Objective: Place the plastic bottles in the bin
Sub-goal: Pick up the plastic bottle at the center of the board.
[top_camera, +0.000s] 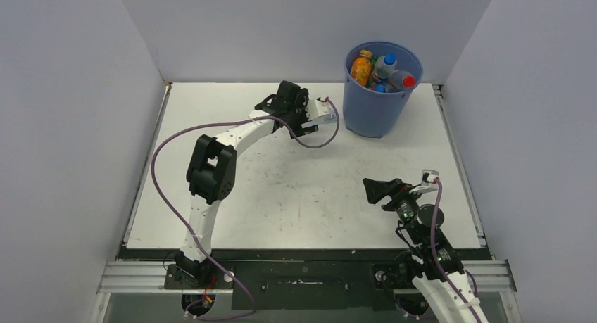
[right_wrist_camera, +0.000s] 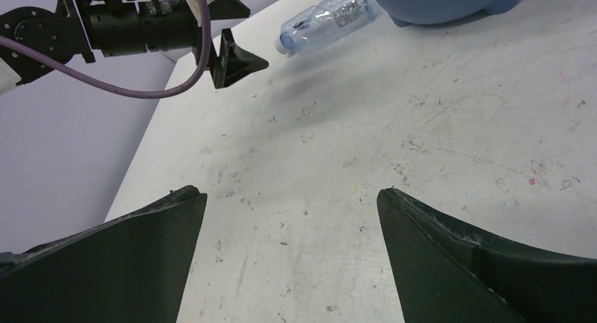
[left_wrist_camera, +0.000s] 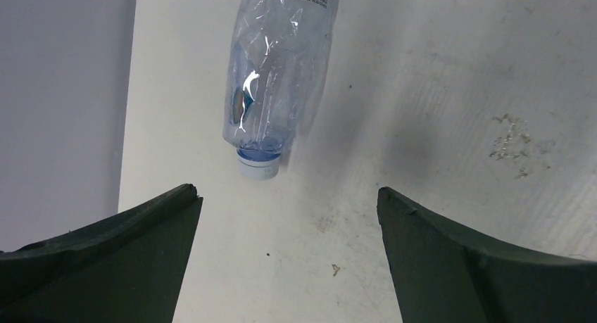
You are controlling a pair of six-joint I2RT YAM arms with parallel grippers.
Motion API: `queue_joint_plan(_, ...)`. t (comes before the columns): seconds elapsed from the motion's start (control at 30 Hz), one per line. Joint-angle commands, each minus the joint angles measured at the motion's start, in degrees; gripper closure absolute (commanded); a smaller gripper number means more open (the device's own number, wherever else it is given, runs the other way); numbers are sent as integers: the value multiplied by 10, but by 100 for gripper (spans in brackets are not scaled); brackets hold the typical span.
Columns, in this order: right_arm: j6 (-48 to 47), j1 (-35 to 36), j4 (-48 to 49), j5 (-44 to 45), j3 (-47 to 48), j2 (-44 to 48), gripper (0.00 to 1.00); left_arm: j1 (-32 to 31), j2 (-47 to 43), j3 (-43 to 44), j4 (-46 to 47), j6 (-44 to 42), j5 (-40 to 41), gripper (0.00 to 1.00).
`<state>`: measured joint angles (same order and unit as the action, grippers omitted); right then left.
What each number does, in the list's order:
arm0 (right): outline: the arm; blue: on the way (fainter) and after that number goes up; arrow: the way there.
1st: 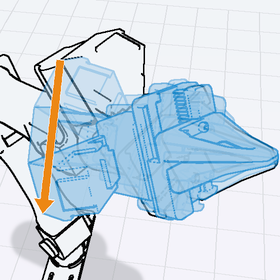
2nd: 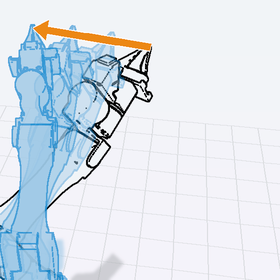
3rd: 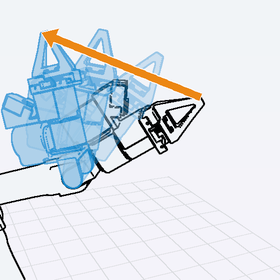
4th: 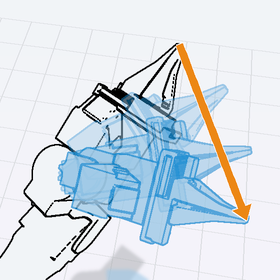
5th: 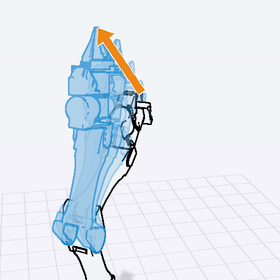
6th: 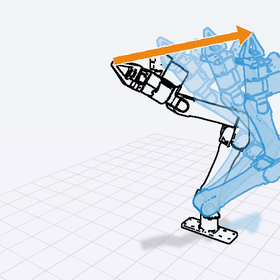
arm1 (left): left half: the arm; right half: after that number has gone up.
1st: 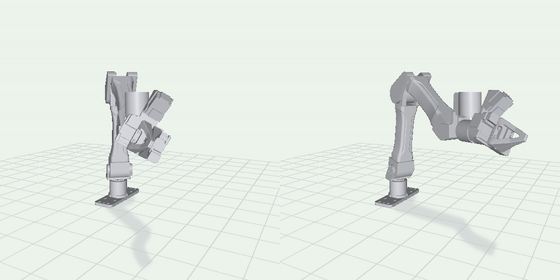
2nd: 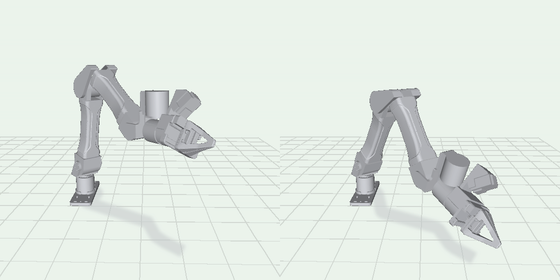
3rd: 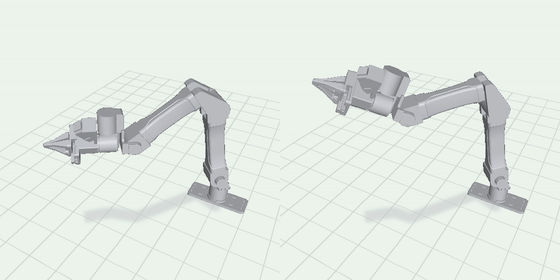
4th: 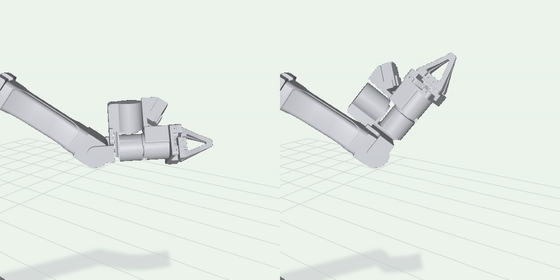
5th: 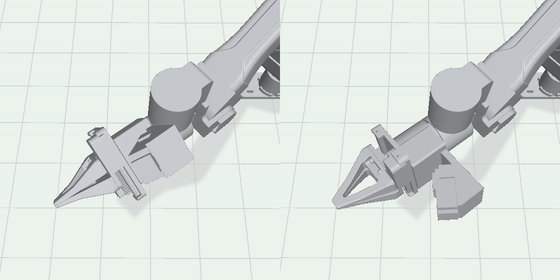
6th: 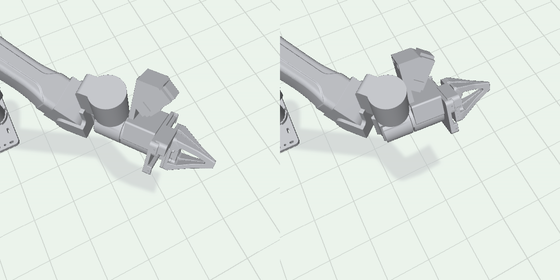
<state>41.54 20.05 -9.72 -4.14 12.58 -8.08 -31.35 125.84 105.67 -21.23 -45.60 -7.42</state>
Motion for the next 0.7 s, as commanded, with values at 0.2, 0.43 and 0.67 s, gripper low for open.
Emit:
queue_joint_plan(0.2, 9, 21, 13, -21, -24, -2, 3, 22, 117, 143, 35, -85, -72, 4)
queue_joint_plan(0.43, 17, 27, 15, -22, -41, 1, 4, 20, 164, 171, 58, -62, -91, 3)
queue_joint_plan(0.67, 15, 35, 7, -21, -41, -2, 4, 18, 193, 173, 49, -56, -102, 0)
